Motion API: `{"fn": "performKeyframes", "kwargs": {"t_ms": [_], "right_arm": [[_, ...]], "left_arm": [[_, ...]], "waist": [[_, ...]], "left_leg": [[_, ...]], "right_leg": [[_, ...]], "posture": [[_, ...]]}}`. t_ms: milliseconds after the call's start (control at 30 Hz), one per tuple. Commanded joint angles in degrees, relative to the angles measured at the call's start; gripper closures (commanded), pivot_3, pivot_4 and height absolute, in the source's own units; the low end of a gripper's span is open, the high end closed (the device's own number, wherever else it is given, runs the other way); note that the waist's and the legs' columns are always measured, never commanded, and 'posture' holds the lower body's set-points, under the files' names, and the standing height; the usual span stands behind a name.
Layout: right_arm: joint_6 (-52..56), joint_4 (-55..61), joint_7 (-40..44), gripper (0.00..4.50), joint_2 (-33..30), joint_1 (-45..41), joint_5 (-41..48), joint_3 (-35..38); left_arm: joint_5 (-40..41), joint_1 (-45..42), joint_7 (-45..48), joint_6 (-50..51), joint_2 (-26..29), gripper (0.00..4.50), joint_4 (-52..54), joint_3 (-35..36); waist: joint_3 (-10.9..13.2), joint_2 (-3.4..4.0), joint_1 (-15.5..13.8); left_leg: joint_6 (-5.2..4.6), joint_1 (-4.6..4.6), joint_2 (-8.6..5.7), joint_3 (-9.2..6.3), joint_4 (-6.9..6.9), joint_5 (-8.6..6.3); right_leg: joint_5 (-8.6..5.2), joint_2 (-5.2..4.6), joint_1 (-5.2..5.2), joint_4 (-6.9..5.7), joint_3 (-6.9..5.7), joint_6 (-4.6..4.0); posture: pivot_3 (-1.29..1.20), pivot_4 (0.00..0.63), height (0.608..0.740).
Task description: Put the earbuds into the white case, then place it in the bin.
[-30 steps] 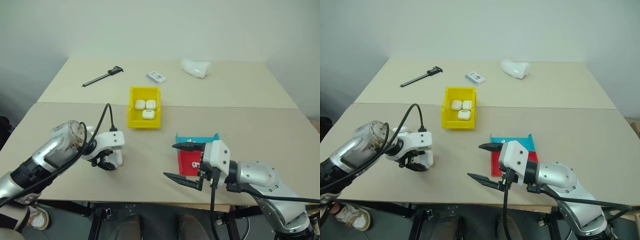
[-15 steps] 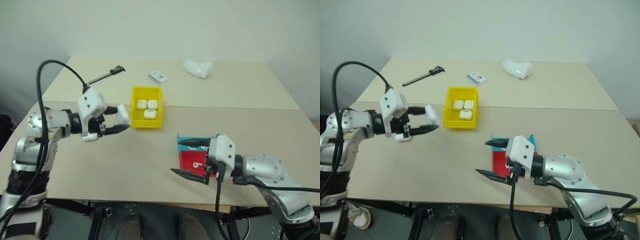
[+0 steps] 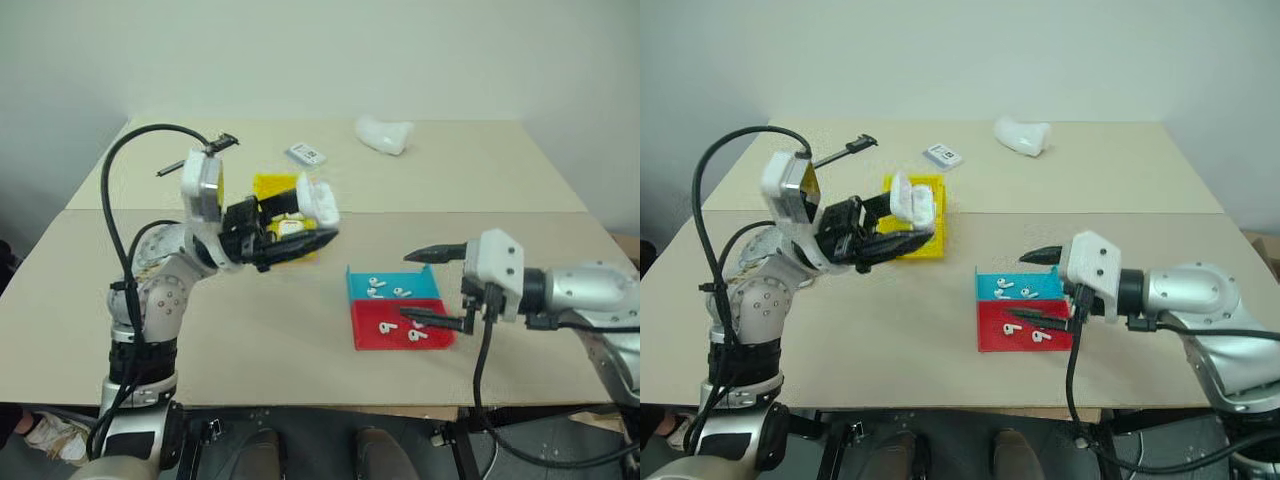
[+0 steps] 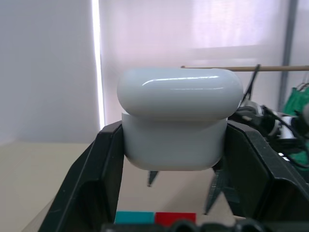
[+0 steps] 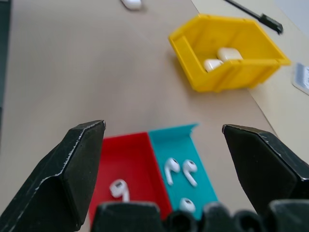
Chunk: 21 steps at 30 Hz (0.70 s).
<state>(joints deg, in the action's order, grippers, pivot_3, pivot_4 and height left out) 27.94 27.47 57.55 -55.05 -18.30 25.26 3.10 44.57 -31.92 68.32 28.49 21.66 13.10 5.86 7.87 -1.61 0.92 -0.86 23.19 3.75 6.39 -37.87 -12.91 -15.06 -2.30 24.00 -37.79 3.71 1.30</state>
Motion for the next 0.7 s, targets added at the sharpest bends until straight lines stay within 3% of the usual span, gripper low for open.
{"fn": "performKeyframes", "kwargs": {"t_ms": [33, 167, 267, 367, 700], "right_arm": [[4.08, -0.31, -2.05, 0.00, -2.77, -4.26, -4.25, -2.33], [9.28, -0.16, 0.80, 0.00, -5.94, -8.26, -5.89, -7.71], [7.25, -0.34, 4.03, 0.62, -7.65, -9.83, -9.37, -12.81], [6.33, -1.70, 7.40, 1.67, -7.91, -12.54, -12.68, -17.90], [5.27, -4.72, 10.57, 1.67, -3.01, -17.17, -23.33, -29.84]], "left_arm": [[-0.44, 2.54, 1.54, -3.44, -0.34, 1.72, 1.29, -1.58], [-2.01, 3.78, 1.44, -6.29, 0.24, 1.72, 0.38, -1.91], [-2.89, 3.53, 1.59, -7.92, 0.06, 1.72, -0.60, -2.54], [-3.87, 2.98, 2.61, -9.26, 0.47, 1.72, -1.73, -3.53], [-4.15, 4.34, 0.57, -11.19, 0.28, 1.72, -1.06, -3.74]], "waist": [[-0.01, 0.03, 0.14], [-0.01, 0.02, -0.08], [-0.01, 0.02, -0.13], [-0.01, 0.02, -0.15], [-0.01, 0.03, -0.09]], "left_leg": [[0.00, -0.02, 0.01, -0.02, 0.01, 0.00], [0.00, 0.12, 0.03, -0.09, 0.02, 0.00], [-0.01, 0.12, 0.01, -0.09, 0.02, -0.01], [-0.03, 0.13, 0.00, -0.08, 0.01, -0.02], [-0.03, 0.14, 0.02, -0.08, 0.01, -0.02]], "right_leg": [[0.00, 0.00, 0.01, 0.00, 0.03, 0.00], [0.00, 0.03, 0.12, 0.05, 0.04, 0.00], [0.00, -0.01, 0.07, 0.14, 0.03, 0.00], [0.00, -0.04, 0.08, 0.16, 0.04, 0.01], [0.00, -0.02, 0.13, 0.13, 0.03, 0.01]], "posture": [[0.00, 0.150, 0.740], [0.00, 0.150, 0.740], [0.00, 0.150, 0.740], [0.00, 0.150, 0.740], [0.00, 0.150, 0.740]]}}
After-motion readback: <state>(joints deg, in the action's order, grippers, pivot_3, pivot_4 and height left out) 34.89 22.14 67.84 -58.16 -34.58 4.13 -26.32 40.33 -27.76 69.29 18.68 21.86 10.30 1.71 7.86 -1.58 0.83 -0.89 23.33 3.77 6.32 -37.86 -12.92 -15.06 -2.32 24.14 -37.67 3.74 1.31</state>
